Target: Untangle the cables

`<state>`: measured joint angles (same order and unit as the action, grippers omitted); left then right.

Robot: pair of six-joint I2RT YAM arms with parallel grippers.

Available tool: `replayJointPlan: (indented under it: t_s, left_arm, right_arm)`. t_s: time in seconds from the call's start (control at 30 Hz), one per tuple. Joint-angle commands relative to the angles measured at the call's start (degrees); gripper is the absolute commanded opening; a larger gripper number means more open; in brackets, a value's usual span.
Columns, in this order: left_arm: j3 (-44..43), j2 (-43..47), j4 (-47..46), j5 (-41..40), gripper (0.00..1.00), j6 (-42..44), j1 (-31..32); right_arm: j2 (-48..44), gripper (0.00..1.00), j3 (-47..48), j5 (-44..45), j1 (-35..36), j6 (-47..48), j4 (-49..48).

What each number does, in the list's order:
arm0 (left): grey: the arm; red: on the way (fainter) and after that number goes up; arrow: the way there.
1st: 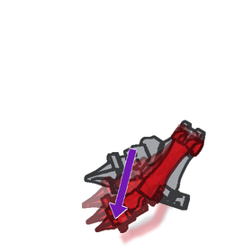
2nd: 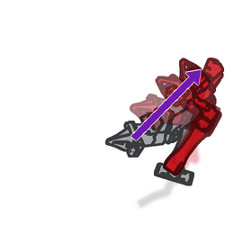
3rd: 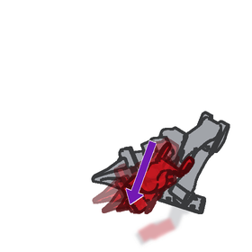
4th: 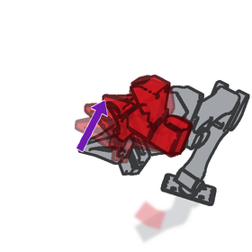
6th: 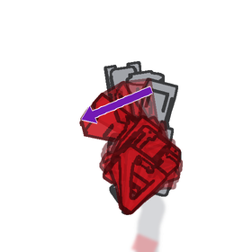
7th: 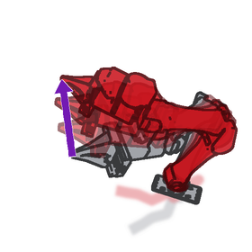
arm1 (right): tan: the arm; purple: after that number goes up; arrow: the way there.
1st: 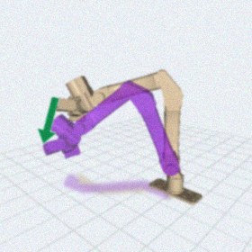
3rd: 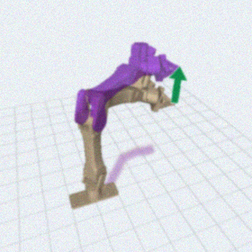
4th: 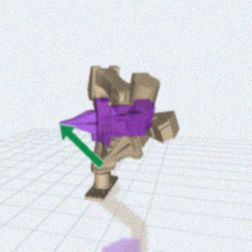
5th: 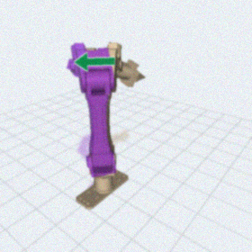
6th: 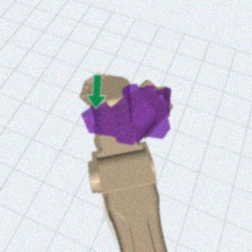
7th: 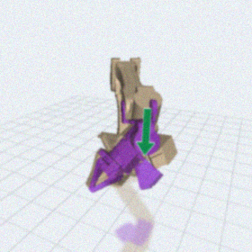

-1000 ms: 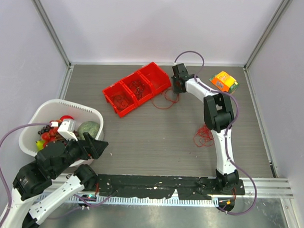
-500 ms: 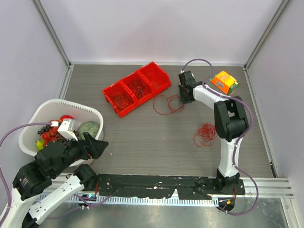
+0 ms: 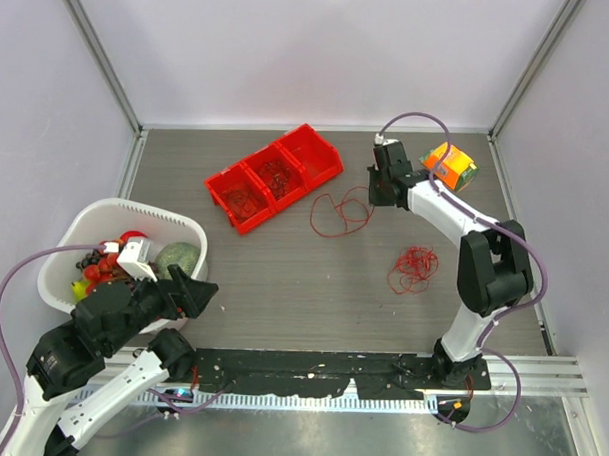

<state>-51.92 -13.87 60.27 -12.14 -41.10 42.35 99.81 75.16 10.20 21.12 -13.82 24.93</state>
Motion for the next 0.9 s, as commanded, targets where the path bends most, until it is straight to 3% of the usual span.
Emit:
replayJointPlan:
  t_s: [0.0,0.33,0.43,0.5,0.57,0.87]
  left_arm:
    - [0.2,-0.8,-1.9,0.9,0.87,1.3,-0.2]
    - [0.2,0.3,-2.1,1.1,0.87,1.5,-0.2]
    - [0.2,-0.3,-2.1,1.2,0.87,1.6,-0.1]
    - [0.2,-0.5,-2.1,1.2,0.87,1.6,-0.2]
    - [0.2,-0.6,-2.1,1.3,0.87,1.6,-0.2]
    - [0.2,-0.5,-2.1,1.5,0.87,1.9,-0.2]
  right_arm:
    - [3.7,0.01,3.0,-8.3,-0.1,4.3,-4.6]
    - [15.1,0.06,8.5,-1.4,-0.2,13.6,-4.5]
    - [14.0,0.14,6.5,-0.4,-0.2,15.3,-6.9]
    - [13.6,0.26,6.0,-0.9,-0.2,15.4,-7.3]
    - [14.0,0.31,6.0,-2.6,-0.2,15.7,-7.4]
    - [19.1,0.34,9.1,-7.6,-0.2,17.5,-7.5]
